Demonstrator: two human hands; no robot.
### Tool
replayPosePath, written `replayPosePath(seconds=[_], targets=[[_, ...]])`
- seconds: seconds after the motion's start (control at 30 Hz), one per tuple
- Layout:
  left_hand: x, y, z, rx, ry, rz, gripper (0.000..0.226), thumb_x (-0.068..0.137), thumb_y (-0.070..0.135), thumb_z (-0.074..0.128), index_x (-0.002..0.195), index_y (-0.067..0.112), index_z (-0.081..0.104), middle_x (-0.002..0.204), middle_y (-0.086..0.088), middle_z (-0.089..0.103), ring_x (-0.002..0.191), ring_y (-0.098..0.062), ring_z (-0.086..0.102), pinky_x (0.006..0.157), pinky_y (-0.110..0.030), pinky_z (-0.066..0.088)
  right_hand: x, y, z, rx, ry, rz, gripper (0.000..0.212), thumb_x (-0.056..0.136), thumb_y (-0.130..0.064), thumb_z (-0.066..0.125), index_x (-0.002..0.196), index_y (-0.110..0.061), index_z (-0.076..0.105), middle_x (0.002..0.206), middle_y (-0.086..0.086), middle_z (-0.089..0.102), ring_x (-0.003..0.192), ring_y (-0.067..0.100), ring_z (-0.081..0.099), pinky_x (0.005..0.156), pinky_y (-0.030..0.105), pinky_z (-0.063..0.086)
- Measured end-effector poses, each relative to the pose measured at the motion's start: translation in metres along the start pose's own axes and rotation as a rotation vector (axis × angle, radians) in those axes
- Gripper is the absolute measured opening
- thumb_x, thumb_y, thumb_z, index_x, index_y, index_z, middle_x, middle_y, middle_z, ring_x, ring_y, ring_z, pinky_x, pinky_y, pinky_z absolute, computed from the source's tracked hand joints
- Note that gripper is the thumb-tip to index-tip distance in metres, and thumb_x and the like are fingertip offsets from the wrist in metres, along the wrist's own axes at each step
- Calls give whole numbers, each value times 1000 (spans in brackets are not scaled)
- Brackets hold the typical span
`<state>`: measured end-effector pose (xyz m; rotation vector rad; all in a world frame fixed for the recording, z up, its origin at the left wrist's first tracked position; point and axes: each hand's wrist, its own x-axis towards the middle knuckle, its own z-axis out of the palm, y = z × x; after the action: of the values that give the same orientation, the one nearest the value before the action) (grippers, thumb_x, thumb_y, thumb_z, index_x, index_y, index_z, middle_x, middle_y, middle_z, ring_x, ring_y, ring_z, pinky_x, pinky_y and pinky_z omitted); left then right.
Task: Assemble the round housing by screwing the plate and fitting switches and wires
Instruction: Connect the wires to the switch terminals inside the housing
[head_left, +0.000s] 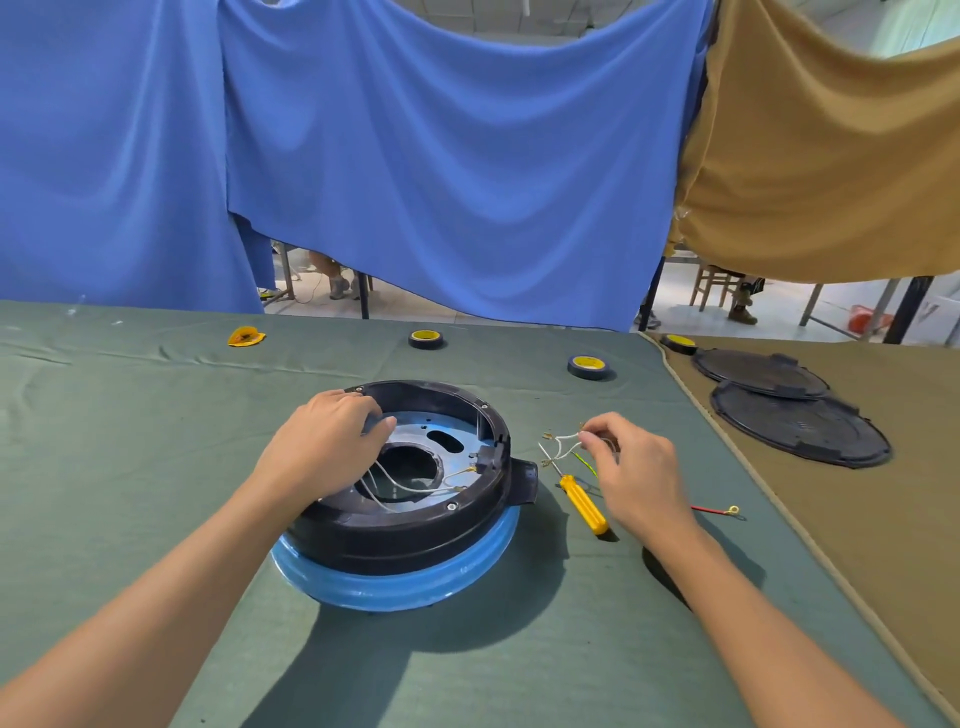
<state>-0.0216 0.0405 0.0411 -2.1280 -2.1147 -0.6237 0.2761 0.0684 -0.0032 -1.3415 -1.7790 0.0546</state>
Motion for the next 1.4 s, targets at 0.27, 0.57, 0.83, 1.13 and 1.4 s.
replayPosePath(seconds=[0.27,0.57,0.83,1.13,1.4], targets=[[-3,4,-5,-105,41,24,32,101,33,50,122,14,66,115,-4,70,105,-26,61,86,-35,48,10,-23,-14,516,43,200,14,92,-10,63,99,-22,66,86,-1,71,81,10,69,73,35,58],[-4,34,-29,-611,55,148,21,99,27,57,118,26,66,93,13,74,75,6,66,71,-12,49,25,-93,-19,818,-306,40,23,91,-2,63,111,-13,64,76,5,71,57,13,57,53,23,48],[-9,32,-52,-963,-196,136,18,98,21,58,110,18,70,91,0,78,84,-11,72,77,-20,56,34,-108,-12,784,-491,18,30,91,-7,64,116,-23,61,78,1,70,57,9,51,52,20,40],[-3,24,-44,-997,-225,48,27,84,20,77,108,12,66,64,-3,70,71,-20,70,69,-22,55,44,-125,-5,763,-581,7,34,90,-16,67,121,-26,58,84,8,70,55,12,44,50,23,40],[-5,21,-40,-1087,-201,17,17,87,13,71,104,9,69,73,-14,74,69,-25,73,70,-31,61,52,-145,8,702,-405,108,22,104,-19,40,104,-26,61,89,3,64,58,5,55,51,17,44]])
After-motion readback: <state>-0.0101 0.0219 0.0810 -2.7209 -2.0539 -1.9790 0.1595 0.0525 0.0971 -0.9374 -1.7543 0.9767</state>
